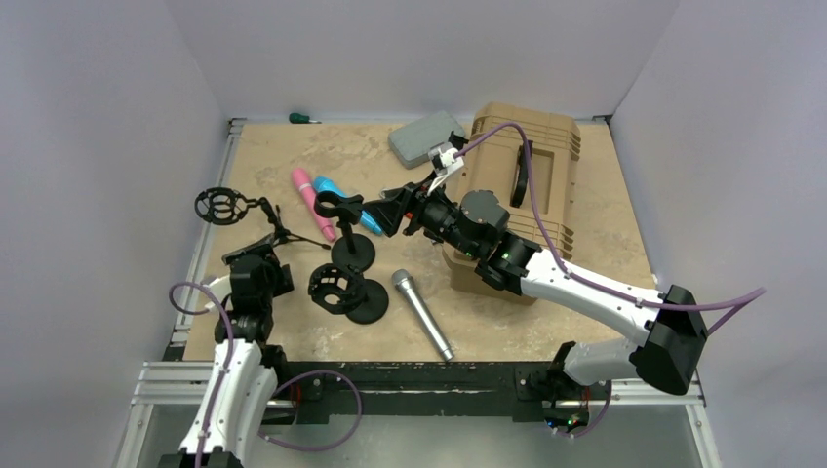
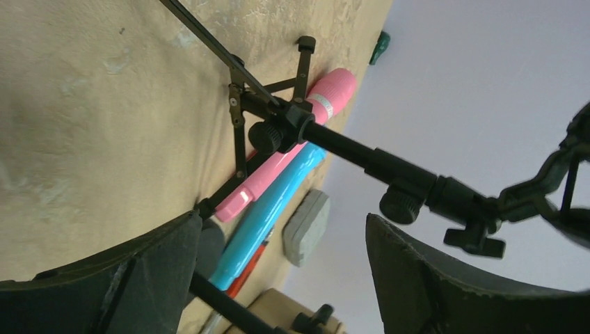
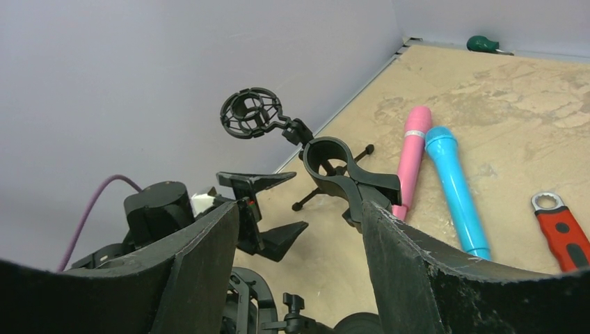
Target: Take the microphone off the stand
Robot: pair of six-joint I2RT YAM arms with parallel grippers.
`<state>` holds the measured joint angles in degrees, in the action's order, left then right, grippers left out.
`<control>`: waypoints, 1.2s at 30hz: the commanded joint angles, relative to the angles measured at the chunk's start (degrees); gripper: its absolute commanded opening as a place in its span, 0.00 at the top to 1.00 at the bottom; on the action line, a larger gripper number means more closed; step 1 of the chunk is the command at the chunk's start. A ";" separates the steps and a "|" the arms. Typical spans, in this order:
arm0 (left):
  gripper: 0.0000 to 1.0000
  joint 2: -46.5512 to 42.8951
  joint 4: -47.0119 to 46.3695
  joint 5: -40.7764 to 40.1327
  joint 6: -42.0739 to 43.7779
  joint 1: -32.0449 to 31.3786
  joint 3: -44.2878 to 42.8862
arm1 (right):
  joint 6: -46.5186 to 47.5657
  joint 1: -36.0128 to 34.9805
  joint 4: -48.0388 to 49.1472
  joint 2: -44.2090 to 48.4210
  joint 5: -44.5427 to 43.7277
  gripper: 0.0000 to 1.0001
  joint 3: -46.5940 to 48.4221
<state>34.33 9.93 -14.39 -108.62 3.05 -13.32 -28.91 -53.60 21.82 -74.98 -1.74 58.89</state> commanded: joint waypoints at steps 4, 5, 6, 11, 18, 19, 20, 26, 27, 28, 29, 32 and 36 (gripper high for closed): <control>0.16 -11.69 20.48 -0.07 15.23 0.28 -5.03 | -0.02 0.17 2.28 0.30 1.05 0.36 1.22; 0.16 -12.60 21.99 -0.29 17.65 0.26 -5.97 | -0.02 0.17 2.24 0.20 1.10 0.36 1.37; 0.17 -13.09 22.91 -0.44 20.46 0.32 -7.69 | 0.02 0.17 2.18 0.19 1.12 0.36 1.52; 0.18 -9.86 22.43 3.65 39.49 0.21 -16.77 | 0.85 0.12 0.67 0.48 0.59 0.36 2.63; 0.24 -4.41 13.05 16.39 56.10 0.15 -27.40 | 4.38 0.12 -5.35 4.10 -5.39 0.36 3.39; 0.24 -4.03 10.54 18.75 57.72 0.19 -28.42 | 5.17 0.15 -6.14 5.21 -6.94 0.36 3.19; 0.24 -3.46 9.01 20.87 59.45 0.12 -29.59 | 5.89 0.12 -6.75 6.50 -8.56 0.36 2.68; 0.23 2.09 5.22 34.38 66.04 0.17 -38.42 | 10.93 0.17 -11.62 15.62 -19.43 0.36 -1.22; 0.23 2.82 4.92 36.15 66.73 0.19 -39.47 | 12.34 0.17 -12.68 17.77 -21.46 0.36 -1.75; 0.22 3.31 4.48 37.65 66.99 0.14 -40.08 | 13.01 0.17 -13.91 18.71 -23.49 0.36 -1.98; 0.22 3.73 3.95 39.16 67.54 0.13 -40.67 | 14.31 0.17 -15.18 20.64 -26.10 0.36 -2.02; 0.22 4.12 1.31 42.39 67.67 0.15 -42.01 | 16.65 0.16 -19.86 24.79 -32.14 0.36 -1.16; 0.21 4.60 -1.27 44.74 67.91 0.11 -45.06 | 20.19 0.17 -24.32 31.20 -35.92 0.34 0.81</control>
<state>38.59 14.22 24.56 -43.29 3.03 -53.82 -14.44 -53.58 3.40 -48.60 -29.56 57.60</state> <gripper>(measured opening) 0.786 0.657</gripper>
